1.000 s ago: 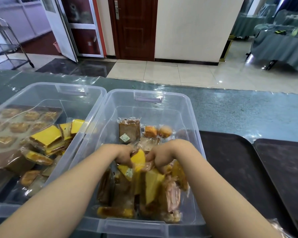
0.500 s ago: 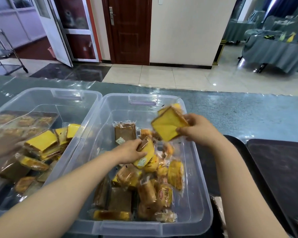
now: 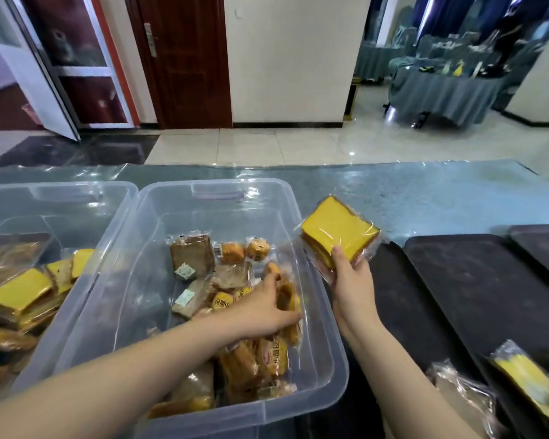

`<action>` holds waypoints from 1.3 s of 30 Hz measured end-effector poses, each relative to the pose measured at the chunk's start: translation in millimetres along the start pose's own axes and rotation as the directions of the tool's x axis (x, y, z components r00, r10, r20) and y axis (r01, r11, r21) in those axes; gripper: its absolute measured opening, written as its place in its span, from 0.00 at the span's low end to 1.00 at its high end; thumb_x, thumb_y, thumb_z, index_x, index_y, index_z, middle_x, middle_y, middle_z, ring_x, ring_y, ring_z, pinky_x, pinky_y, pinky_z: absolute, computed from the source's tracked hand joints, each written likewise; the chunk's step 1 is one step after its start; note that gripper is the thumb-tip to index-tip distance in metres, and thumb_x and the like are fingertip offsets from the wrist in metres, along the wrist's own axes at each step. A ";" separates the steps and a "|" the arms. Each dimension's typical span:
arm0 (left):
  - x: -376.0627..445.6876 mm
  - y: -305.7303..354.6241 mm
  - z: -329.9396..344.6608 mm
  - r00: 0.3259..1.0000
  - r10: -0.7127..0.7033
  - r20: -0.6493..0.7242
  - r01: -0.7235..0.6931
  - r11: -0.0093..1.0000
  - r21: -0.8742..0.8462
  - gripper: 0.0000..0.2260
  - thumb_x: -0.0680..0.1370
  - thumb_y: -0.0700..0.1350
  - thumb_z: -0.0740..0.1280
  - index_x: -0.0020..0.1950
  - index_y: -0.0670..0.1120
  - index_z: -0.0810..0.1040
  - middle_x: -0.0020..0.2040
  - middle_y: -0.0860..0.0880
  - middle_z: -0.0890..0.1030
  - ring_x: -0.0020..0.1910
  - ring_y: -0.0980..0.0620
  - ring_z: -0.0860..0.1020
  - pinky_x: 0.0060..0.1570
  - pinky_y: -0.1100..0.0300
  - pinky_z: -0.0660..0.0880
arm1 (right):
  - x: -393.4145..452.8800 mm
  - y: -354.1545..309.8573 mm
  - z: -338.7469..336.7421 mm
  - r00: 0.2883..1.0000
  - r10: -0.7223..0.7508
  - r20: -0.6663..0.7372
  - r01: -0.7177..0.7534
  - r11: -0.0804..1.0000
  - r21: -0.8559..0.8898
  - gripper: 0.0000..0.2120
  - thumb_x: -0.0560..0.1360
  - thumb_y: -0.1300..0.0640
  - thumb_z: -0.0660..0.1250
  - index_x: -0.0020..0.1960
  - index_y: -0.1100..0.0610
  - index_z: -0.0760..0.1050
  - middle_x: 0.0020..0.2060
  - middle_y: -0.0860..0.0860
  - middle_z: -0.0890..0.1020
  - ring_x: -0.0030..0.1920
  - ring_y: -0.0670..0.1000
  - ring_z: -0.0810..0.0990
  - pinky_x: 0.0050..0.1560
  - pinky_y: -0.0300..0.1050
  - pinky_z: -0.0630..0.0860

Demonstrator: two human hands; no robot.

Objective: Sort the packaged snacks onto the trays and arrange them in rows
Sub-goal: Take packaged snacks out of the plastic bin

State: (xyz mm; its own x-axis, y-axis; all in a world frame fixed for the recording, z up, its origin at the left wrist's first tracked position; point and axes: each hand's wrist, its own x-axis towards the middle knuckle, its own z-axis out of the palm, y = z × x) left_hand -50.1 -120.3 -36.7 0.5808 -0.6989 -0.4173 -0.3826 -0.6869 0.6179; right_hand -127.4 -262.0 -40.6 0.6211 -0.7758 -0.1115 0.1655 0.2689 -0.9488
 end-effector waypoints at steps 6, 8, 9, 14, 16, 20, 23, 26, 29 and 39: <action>-4.7 5.9 1.9 0.992 0.027 -0.121 -0.006 0.984 0.176 0.38 0.75 0.60 0.67 0.78 0.53 0.51 0.53 0.50 0.80 0.44 0.54 0.80 0.45 0.53 0.80 | -8.3 3.9 -24.2 0.997 0.036 0.064 -0.035 0.999 -0.012 0.18 0.79 0.52 0.65 0.68 0.54 0.71 0.59 0.50 0.82 0.59 0.52 0.81 0.63 0.56 0.74; -5.1 6.4 0.8 0.992 0.006 -0.124 0.019 0.979 0.205 0.40 0.75 0.59 0.68 0.79 0.52 0.50 0.52 0.50 0.80 0.45 0.53 0.80 0.47 0.52 0.80 | -6.6 1.8 -33.6 0.993 0.052 0.106 -0.051 0.999 -0.018 0.17 0.80 0.55 0.63 0.68 0.56 0.71 0.59 0.51 0.82 0.58 0.53 0.81 0.57 0.51 0.78; -4.3 7.5 0.9 0.994 -0.008 -0.113 0.031 0.978 0.208 0.41 0.74 0.61 0.68 0.79 0.52 0.49 0.55 0.50 0.80 0.47 0.53 0.80 0.49 0.53 0.80 | -5.4 0.9 -38.7 0.990 0.065 0.122 -0.064 0.998 -0.014 0.16 0.80 0.56 0.63 0.68 0.56 0.71 0.58 0.52 0.82 0.57 0.53 0.82 0.53 0.50 0.78; -3.3 23.7 7.2 0.988 -0.015 -0.153 0.067 0.939 0.338 0.35 0.75 0.57 0.68 0.76 0.47 0.57 0.50 0.52 0.78 0.45 0.56 0.78 0.44 0.59 0.78 | 5.4 -0.7 -69.2 0.983 0.146 0.112 -0.143 0.989 -0.032 0.14 0.80 0.56 0.63 0.66 0.55 0.72 0.57 0.52 0.83 0.52 0.51 0.84 0.48 0.47 0.80; -5.7 27.0 7.7 0.985 -0.036 -0.170 0.097 0.928 0.359 0.24 0.77 0.52 0.68 0.70 0.48 0.66 0.45 0.54 0.76 0.41 0.59 0.75 0.36 0.65 0.72 | 9.3 -2.5 -86.5 0.982 0.148 0.116 -0.136 0.985 -0.102 0.13 0.80 0.56 0.64 0.64 0.52 0.74 0.56 0.49 0.83 0.54 0.50 0.83 0.56 0.50 0.79; -15.0 30.1 -5.3 0.966 -0.103 -0.236 0.185 0.915 0.359 0.14 0.76 0.50 0.67 0.60 0.51 0.73 0.51 0.52 0.79 0.47 0.54 0.77 0.45 0.58 0.75 | 16.8 -4.7 -134.5 0.960 0.229 0.161 -0.194 0.959 -0.208 0.10 0.80 0.56 0.64 0.61 0.53 0.75 0.52 0.51 0.84 0.48 0.50 0.84 0.46 0.45 0.81; -24.2 48.2 -14.6 0.915 -0.127 -0.383 0.241 0.933 0.266 0.20 0.75 0.47 0.68 0.67 0.51 0.73 0.56 0.50 0.77 0.52 0.50 0.77 0.51 0.55 0.74 | 27.6 -10.1 -181.2 0.949 0.266 0.172 -0.202 0.926 -0.319 0.11 0.78 0.56 0.66 0.59 0.56 0.76 0.47 0.52 0.85 0.43 0.49 0.84 0.42 0.45 0.80; -26.6 79.6 -14.7 0.808 -0.095 -0.582 0.263 0.942 0.210 0.27 0.75 0.44 0.70 0.73 0.49 0.69 0.62 0.45 0.75 0.59 0.44 0.75 0.56 0.52 0.71 | 43.0 -23.8 -226.1 0.935 0.307 0.177 -0.215 0.889 -0.404 0.11 0.78 0.54 0.67 0.58 0.55 0.77 0.47 0.51 0.86 0.47 0.51 0.85 0.53 0.51 0.80; -28.3 120.8 -14.5 0.645 -0.095 -0.758 0.209 0.976 0.055 0.25 0.73 0.41 0.73 0.70 0.49 0.72 0.60 0.43 0.78 0.57 0.40 0.76 0.53 0.50 0.71 | 62.1 -38.0 -269.5 0.928 0.319 0.194 -0.209 0.875 -0.437 0.11 0.77 0.54 0.68 0.58 0.55 0.78 0.47 0.51 0.86 0.49 0.53 0.85 0.57 0.57 0.79; 13.3 248.8 70.9 0.525 -0.104 -0.845 -0.097 0.979 -0.181 0.14 0.74 0.43 0.71 0.56 0.58 0.75 0.46 0.51 0.80 0.46 0.48 0.77 0.45 0.54 0.71 | 113.6 -68.1 -425.7 0.943 0.313 0.115 -0.213 0.830 -0.515 0.09 0.78 0.52 0.67 0.56 0.53 0.77 0.44 0.49 0.85 0.41 0.49 0.84 0.42 0.45 0.77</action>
State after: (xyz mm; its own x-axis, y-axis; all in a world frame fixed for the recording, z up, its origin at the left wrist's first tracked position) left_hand -188.6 -314.6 64.3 0.9516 -0.1275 0.2796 -0.3011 -0.5685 0.7656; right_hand -394.2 -611.5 -114.4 0.7255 -0.5814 -0.3682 -0.3891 0.0948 -0.9163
